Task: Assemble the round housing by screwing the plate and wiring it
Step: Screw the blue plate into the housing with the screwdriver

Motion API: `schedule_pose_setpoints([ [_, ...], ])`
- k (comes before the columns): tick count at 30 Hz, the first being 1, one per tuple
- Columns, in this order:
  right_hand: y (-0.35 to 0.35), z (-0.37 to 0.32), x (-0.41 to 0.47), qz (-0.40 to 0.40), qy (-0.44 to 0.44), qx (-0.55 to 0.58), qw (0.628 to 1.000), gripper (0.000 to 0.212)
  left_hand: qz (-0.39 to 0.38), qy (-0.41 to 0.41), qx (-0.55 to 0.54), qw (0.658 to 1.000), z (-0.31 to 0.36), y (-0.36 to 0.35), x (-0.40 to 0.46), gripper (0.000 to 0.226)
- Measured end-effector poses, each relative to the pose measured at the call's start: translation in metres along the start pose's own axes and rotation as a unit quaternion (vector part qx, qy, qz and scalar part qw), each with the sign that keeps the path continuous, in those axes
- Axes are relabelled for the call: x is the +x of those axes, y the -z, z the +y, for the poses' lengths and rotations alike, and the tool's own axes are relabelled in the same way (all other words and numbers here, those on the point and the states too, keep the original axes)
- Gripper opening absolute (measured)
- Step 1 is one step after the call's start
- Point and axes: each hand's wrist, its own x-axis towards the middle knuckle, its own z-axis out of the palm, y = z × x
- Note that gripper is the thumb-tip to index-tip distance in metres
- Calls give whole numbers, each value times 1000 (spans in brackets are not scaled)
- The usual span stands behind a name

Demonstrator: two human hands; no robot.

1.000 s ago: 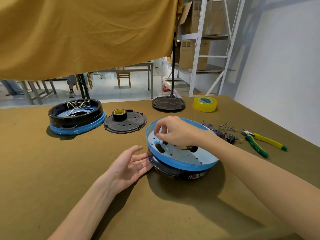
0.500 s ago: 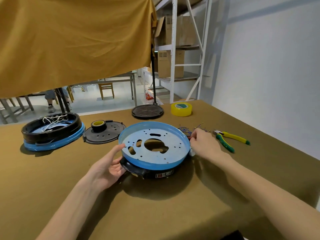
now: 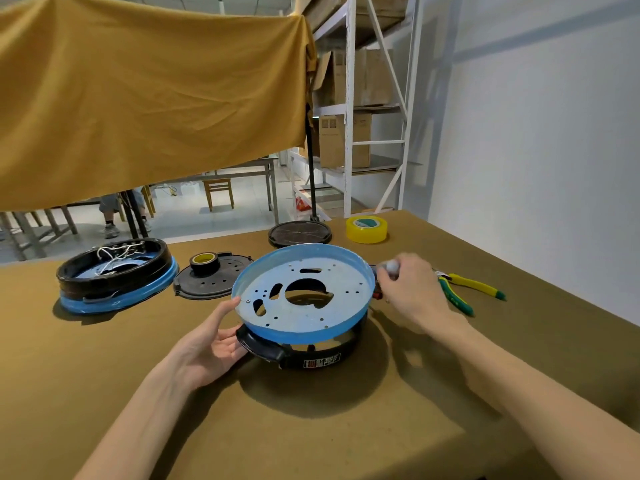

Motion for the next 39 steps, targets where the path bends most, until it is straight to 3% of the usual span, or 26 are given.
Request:
schedule_pose_setpoints([
  [3,13,-21,7,111,67,43,991,26,-5,10,15,1000,8,1,1,82],
  [8,15,-53,20,172,144,67,972,26,-14,14,24,1000,10,-1,5,84],
  [14,7,-102,29,133,191,226,946,27,-11,9,21,1000,6,-1,5,82],
  [18,-10,-137,35,36,172,342,923,27,-1,7,15,1000,7,-1,7,85],
  [23,-42,-163,30,-39,160,383,909,43,-11,12,18,1000,6,1,9,79],
  [27,-52,-175,26,-64,163,395,902,42,-4,4,25,1000,4,-2,7,81],
  [39,-57,-191,26,-71,202,354,910,39,-6,26,-12,1000,7,-4,0,77],
])
